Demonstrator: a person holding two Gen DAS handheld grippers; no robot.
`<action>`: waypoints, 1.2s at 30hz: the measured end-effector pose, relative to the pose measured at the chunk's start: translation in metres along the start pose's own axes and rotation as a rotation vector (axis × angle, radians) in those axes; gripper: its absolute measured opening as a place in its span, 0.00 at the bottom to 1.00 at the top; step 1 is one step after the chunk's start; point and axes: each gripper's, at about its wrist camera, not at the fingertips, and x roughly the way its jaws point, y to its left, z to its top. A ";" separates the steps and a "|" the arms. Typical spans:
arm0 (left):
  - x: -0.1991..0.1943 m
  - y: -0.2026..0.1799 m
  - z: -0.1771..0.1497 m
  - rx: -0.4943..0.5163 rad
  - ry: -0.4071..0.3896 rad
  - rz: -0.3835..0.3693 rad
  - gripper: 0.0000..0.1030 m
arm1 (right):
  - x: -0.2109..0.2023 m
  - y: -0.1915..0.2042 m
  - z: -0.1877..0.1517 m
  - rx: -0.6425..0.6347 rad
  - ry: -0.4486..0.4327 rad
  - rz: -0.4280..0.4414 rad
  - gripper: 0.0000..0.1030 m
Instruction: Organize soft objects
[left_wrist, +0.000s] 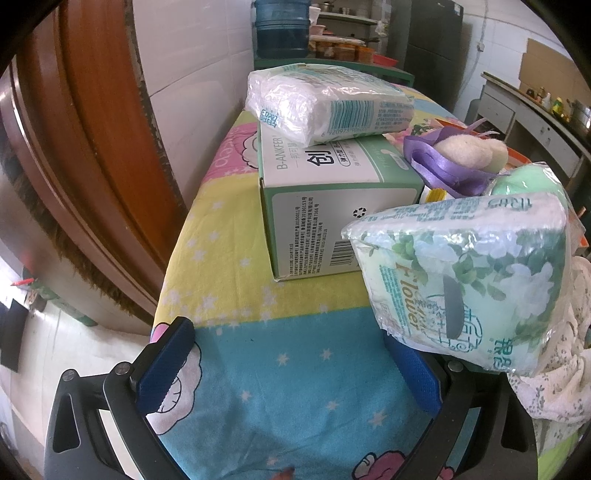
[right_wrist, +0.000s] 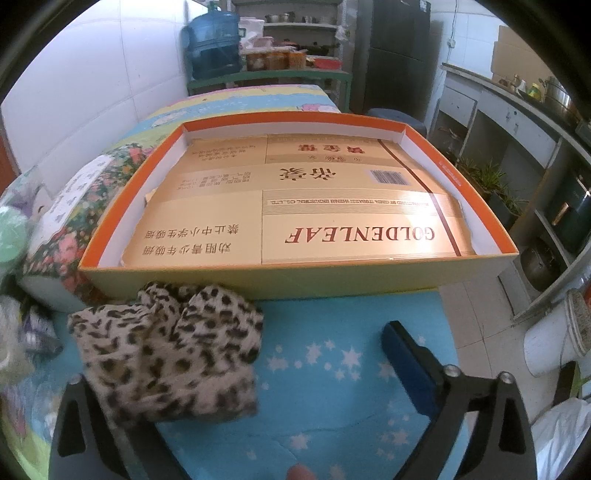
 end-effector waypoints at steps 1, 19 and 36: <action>0.000 0.000 0.000 -0.004 0.000 0.004 0.99 | -0.001 -0.002 -0.001 0.000 -0.001 0.001 0.98; -0.098 0.011 -0.054 -0.076 -0.195 -0.072 0.98 | -0.134 -0.011 -0.067 0.018 -0.233 0.062 0.94; -0.164 -0.087 -0.071 0.098 -0.355 -0.120 0.98 | -0.169 0.029 -0.073 -0.055 -0.235 0.114 0.94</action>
